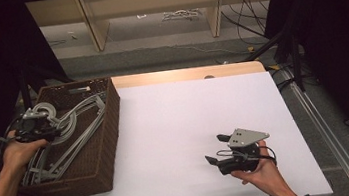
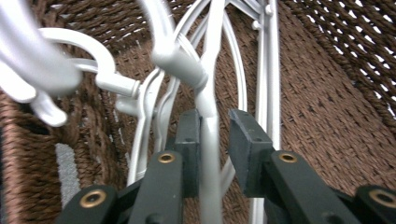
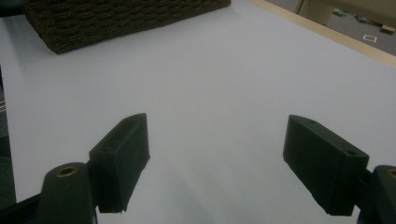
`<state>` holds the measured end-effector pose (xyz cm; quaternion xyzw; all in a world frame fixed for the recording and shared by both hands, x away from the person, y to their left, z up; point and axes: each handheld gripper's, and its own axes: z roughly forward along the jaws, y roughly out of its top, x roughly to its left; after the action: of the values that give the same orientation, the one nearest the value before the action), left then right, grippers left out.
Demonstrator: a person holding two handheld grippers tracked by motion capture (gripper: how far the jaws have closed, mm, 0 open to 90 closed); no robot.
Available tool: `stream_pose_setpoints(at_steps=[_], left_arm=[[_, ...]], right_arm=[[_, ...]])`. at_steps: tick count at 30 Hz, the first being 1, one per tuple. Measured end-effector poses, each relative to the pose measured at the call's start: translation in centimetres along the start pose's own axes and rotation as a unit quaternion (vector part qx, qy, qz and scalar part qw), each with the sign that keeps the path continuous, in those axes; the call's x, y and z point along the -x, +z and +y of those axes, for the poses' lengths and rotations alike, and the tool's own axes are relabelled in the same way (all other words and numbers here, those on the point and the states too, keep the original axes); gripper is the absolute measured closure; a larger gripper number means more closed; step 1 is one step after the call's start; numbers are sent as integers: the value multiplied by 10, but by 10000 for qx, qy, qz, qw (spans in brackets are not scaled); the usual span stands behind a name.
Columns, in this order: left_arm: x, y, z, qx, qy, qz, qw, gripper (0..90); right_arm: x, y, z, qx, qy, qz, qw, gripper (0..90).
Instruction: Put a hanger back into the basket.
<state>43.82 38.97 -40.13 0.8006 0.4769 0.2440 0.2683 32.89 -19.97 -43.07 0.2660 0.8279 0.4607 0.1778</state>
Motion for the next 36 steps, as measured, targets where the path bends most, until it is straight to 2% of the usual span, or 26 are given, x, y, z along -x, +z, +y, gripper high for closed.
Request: stream_pose_setpoints(at_steps=[1,2,4,6,7,10,11,15,19,21,22,26,30,36], left_arm=[[3,-3,-1,-75,-227,79,9997,706],[0,-3,-1,-46,-119,81,9999,696],[1,-4,-2,18,-166,68,9998,677],[2,-7,-2,49,-305,168,9994,639],[4,-8,-2,96,-431,215,9988,603],[5,-15,-1,268,-640,329,9971,508],[5,-19,-1,260,-582,314,9975,492],[10,-29,1,432,-783,317,9955,401],[19,-46,5,779,-761,308,9936,379],[28,-54,7,1127,-776,196,9904,372],[34,-58,8,1229,-818,132,9890,372],[54,-72,13,1626,-735,-125,9839,342],[69,-78,17,1839,-655,-326,9802,306],[92,-82,20,2173,-713,-877,9695,277]], right_arm=[[0,0,0,-1,-2,-3,10000,236],[0,0,0,-2,1,-2,10000,236],[0,0,0,0,1,1,10000,236],[0,1,0,19,-1,-9,10000,236],[0,0,0,-10,-2,-4,10000,236],[0,0,0,-2,-1,-7,10000,236],[0,1,0,43,1,-19,10000,236],[0,0,0,26,3,-7,10000,236],[-1,0,1,40,32,-13,10000,236],[-1,0,1,111,19,-46,9999,234],[-1,-1,1,68,29,-27,10000,232],[-2,0,1,63,7,-28,10000,225],[-2,0,2,105,-10,-41,9999,225],[-2,0,2,157,-9,-82,9998,218]])
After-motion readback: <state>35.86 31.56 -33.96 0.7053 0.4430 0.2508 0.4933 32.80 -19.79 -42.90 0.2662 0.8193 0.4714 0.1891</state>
